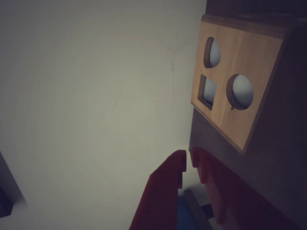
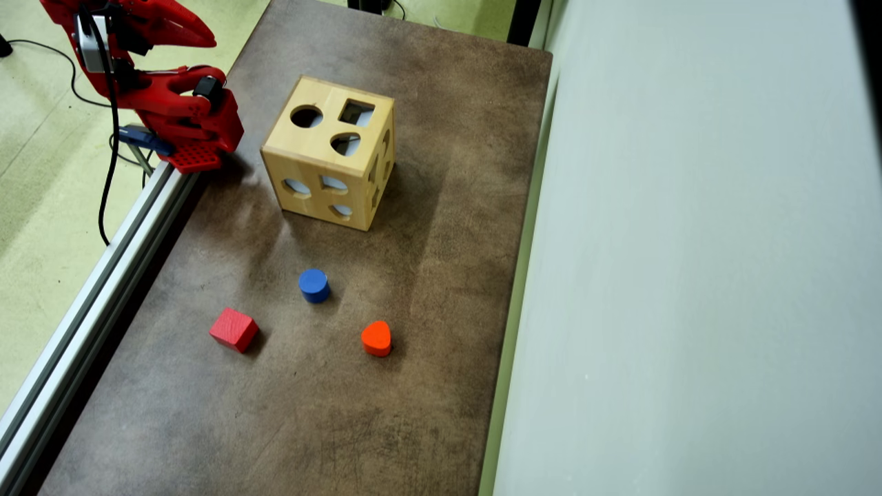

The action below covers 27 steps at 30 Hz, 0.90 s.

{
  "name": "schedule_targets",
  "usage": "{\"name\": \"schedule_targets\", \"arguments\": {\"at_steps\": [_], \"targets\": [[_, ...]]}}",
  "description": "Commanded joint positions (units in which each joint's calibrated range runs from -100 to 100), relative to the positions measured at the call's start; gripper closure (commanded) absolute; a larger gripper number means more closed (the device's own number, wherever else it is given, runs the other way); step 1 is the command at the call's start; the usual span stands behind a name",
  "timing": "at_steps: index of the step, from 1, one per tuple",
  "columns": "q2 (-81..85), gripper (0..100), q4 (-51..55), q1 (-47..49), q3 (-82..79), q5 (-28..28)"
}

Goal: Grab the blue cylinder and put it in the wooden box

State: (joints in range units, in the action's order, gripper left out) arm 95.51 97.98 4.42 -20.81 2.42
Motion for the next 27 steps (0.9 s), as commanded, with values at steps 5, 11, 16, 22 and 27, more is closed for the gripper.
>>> {"name": "schedule_targets", "arguments": {"at_steps": [5,11,16,22,27], "targets": [[-0.2,98,-0.2,0.0,-0.1,-0.1],[-0.2,98,-0.2,0.0,-0.1,0.0],[-0.2,98,-0.2,0.0,-0.1,0.0],[-0.2,97,-0.2,0.4,-0.1,-0.3],[-0.1,97,-0.2,0.6,-0.1,-0.4]]}}
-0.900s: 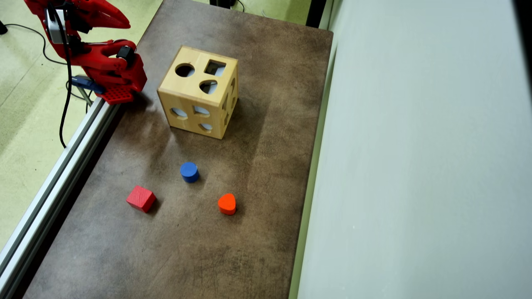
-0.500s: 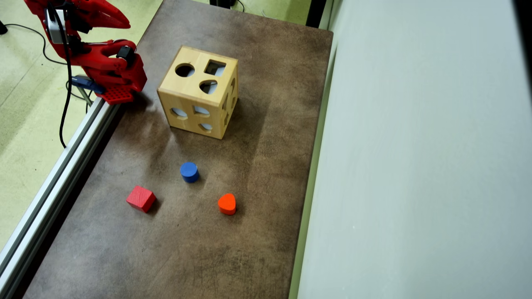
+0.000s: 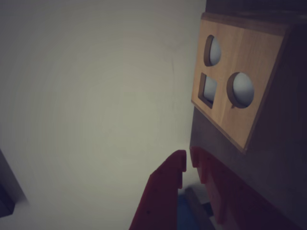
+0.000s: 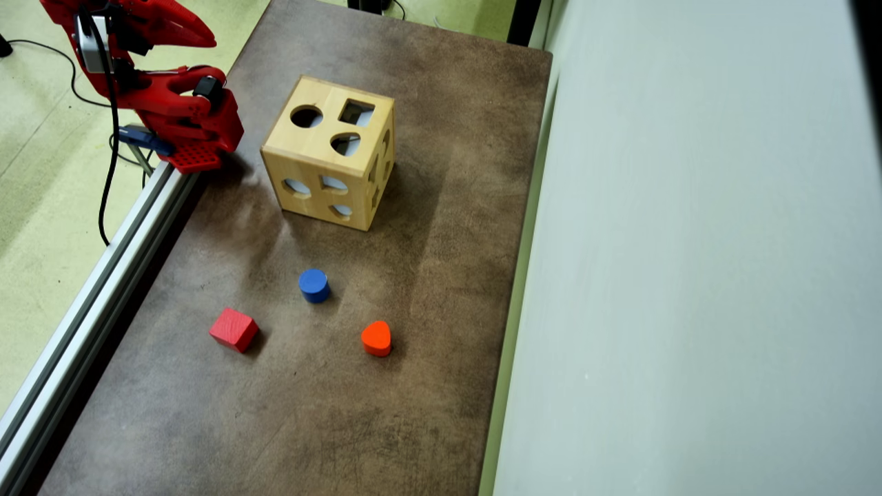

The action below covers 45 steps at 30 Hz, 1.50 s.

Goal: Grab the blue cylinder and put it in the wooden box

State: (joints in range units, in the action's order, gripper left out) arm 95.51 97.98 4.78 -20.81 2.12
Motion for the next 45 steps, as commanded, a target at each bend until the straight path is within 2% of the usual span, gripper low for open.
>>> {"name": "schedule_targets", "arguments": {"at_steps": [1,9,13,21,30,45], "targets": [[-0.1,97,-0.2,0.2,-0.1,0.0],[-2.0,97,-0.3,-0.4,0.6,0.3],[-13.1,97,-0.4,-0.4,4.0,0.4],[-38.8,97,-0.3,-0.9,25.5,0.4],[-59.0,97,-0.3,-16.9,36.6,0.4],[-91.7,97,-0.4,-35.8,37.2,0.3]]}}
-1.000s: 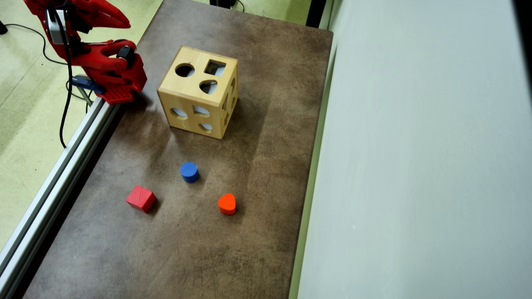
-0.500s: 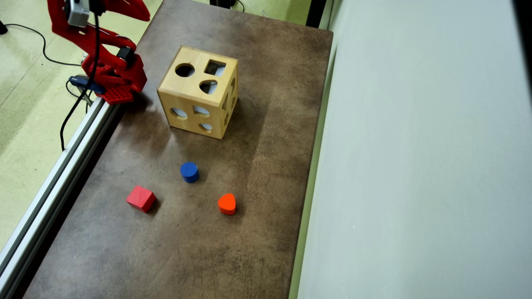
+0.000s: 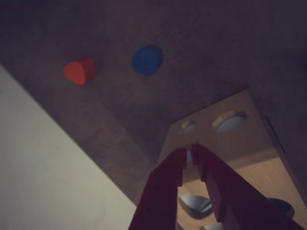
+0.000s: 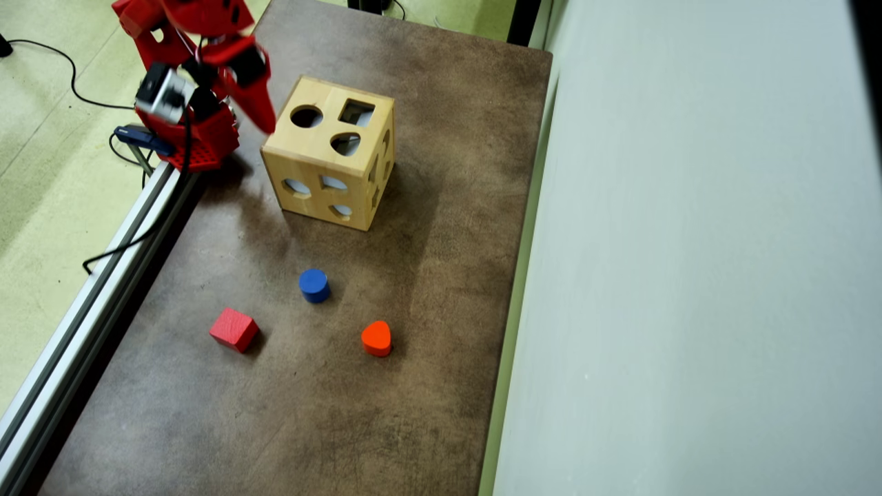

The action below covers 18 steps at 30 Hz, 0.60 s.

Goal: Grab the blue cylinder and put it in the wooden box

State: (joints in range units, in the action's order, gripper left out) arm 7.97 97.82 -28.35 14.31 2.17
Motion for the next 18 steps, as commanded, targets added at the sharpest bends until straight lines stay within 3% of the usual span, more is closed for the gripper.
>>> {"name": "schedule_targets", "arguments": {"at_steps": [1,11,18], "targets": [[-5.9,97,-0.2,-2.7,2.1,0.3],[-17.0,97,-13.1,-1.9,1.9,0.7],[-18.7,97,-21.1,0.3,1.0,4.6]]}}
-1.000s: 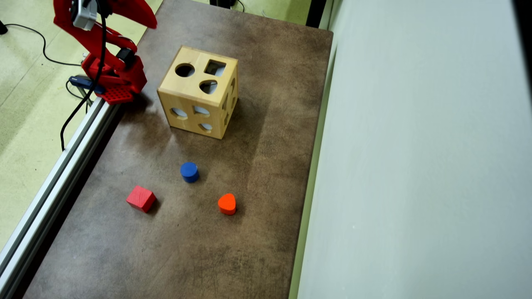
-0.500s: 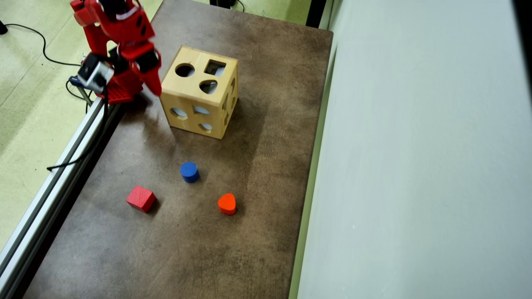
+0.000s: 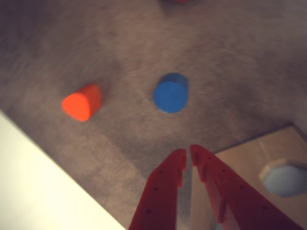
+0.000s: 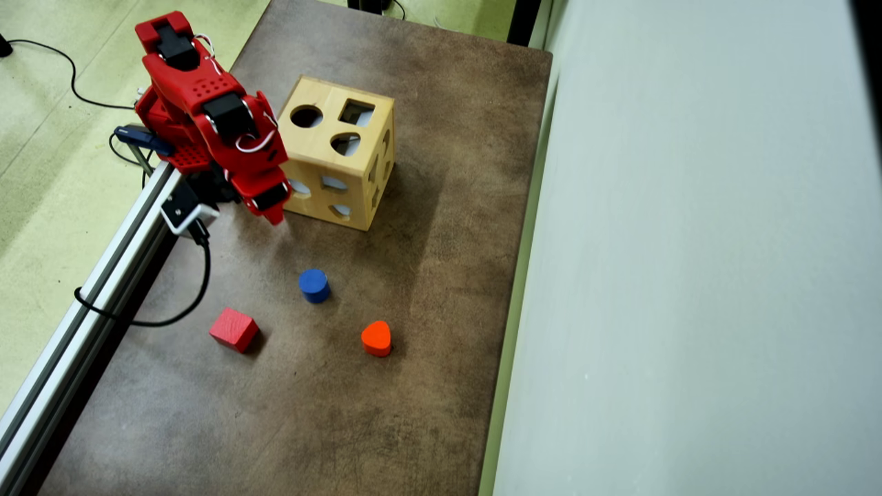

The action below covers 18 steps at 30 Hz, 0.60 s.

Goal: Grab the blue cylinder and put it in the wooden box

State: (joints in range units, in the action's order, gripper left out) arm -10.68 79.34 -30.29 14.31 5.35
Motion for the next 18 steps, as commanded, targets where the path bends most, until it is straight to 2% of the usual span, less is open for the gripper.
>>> {"name": "schedule_targets", "arguments": {"at_steps": [1,10,18], "targets": [[-1.0,97,-2.9,3.1,1.1,1.5],[-9.8,97,-3.0,5.8,1.9,1.6],[-10.0,87,-3.9,5.2,1.7,1.6]]}}
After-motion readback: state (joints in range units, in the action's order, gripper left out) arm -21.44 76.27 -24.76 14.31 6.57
